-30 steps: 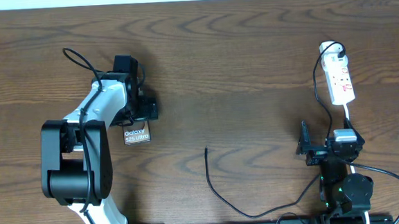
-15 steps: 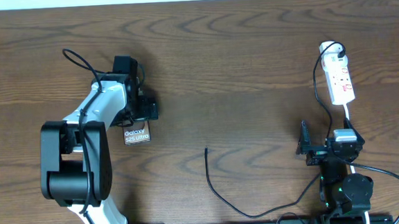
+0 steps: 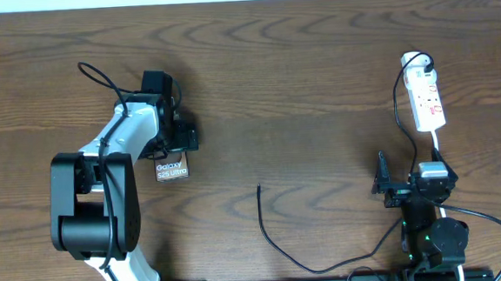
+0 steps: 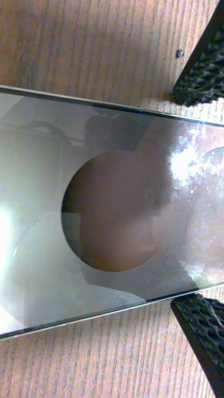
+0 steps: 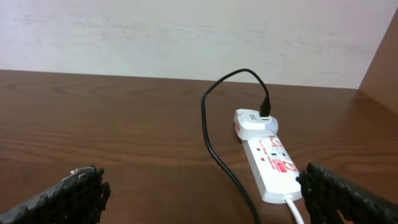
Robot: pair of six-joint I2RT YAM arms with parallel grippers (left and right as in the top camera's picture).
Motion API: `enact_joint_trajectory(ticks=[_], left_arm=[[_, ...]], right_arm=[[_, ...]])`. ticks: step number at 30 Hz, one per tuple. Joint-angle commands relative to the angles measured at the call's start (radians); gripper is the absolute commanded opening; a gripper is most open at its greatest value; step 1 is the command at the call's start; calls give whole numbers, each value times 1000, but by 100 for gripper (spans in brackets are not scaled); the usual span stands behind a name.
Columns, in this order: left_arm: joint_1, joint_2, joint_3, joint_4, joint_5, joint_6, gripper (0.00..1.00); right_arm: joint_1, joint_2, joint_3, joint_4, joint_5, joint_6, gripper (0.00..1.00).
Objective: Plug charger to phone and switch on socket
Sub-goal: 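Close the left gripper on the phone's long edges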
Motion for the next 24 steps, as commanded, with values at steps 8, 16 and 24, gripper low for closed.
enact_joint_trajectory(ticks=[8,16,24], left_arm=[[-2,27,-44,3,-21,2,98],[-2,27,-44,3,-21,2,98],[-2,27,-44,3,-21,2,99]], right_arm=[[-4,-5,-1,-4,-2,12,99],[-4,-5,-1,-4,-2,12,99],[-4,-5,-1,-4,-2,12,99]])
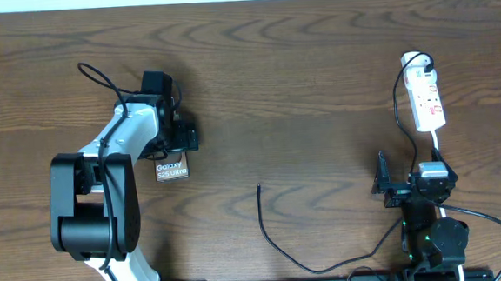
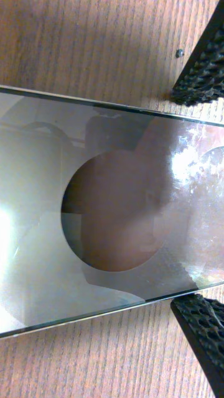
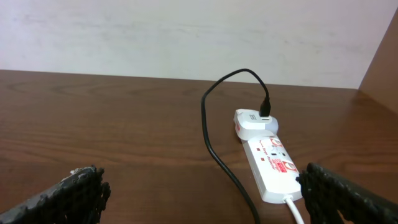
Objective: Plug charger to phone and switch on socket
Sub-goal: 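Close the left gripper on the phone's long edges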
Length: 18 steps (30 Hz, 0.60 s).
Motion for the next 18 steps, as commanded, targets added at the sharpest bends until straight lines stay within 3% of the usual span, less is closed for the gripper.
enact_joint_trajectory(ticks=[1,7,18], left_arm=[[-2,30,-39,-3,-21,2,98],[-2,30,-39,-3,-21,2,82],[-2,30,-39,-3,-21,2,77]], right_arm=[[-4,-5,-1,-4,-2,12,99],[-4,-5,-1,-4,-2,12,99],[-4,-5,-1,-4,-2,12,99]])
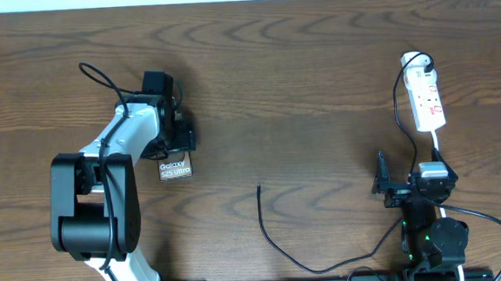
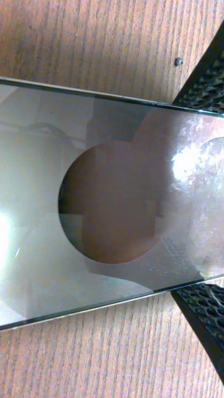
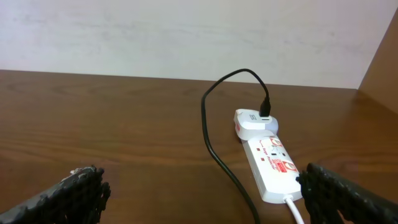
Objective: Plug charger to phone and switch on socket
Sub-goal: 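Close the left gripper on the phone's long edges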
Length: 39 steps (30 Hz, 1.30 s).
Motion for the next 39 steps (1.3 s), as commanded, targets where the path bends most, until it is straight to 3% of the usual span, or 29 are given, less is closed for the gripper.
enact_joint_trajectory(ticks=[1,8,16,19,21,27,33,39], left_arm=[[-1,31,-37,-7,-33,2,78],[-1,31,-37,-7,-29,-6,88],[-1,31,-41,-4,-25,-6,88],[-1,31,-43,-3,-25,-6,75],[-1,31,-43,-3,-25,-6,75],[-1,31,-43,-3,-25,-6,59],[-1,31,-43,-2,-25,-5,35],[-1,22,-19,0,-25,-5,31]], right_arm=[[-4,-5,-1,-4,-1,12,99],[-4,-5,-1,-4,-2,12,99],[-4,-5,-1,-4,-2,12,99],[-4,-5,-1,-4,-2,12,99],[-4,-5,-1,-4,-2,12,99],[-4,-5,-1,-4,-2,12,99],[-4,-5,-1,-4,-2,12,99],[-4,-5,-1,-4,-2,12,99]])
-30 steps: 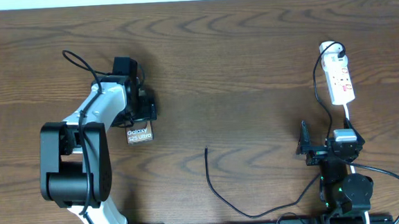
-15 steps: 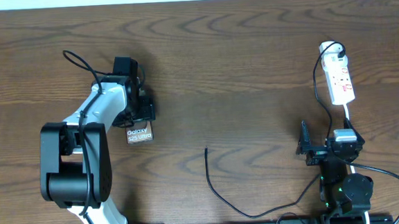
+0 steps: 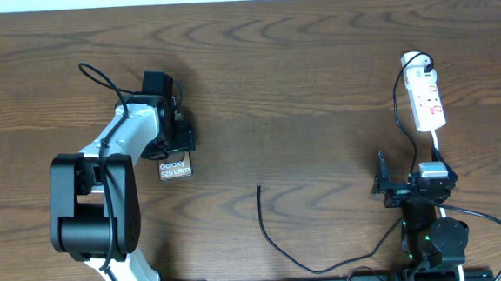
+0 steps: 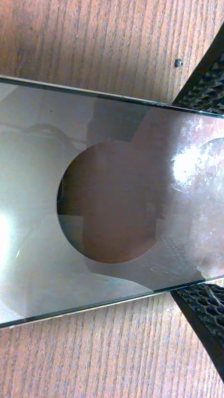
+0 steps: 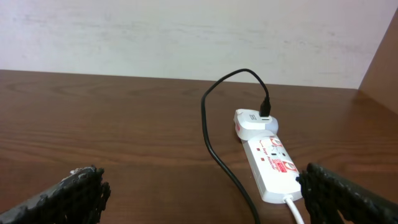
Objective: Plug charger to phone and switch on socket
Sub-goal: 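Close the left gripper on the phone's long edges, then lift the phone with the left gripper and turn it upright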
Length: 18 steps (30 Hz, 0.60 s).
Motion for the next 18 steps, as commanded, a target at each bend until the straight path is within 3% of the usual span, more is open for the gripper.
enact_joint_trajectory(ticks=[1,18], left_arm=[[-2,21,-11,-5,-29,-2,31],[-2,-155,9,-6,-14,-2,31]], right_arm=[[-4,-5,-1,-4,-1,13,99],[-4,-5,-1,-4,-1,13,99]])
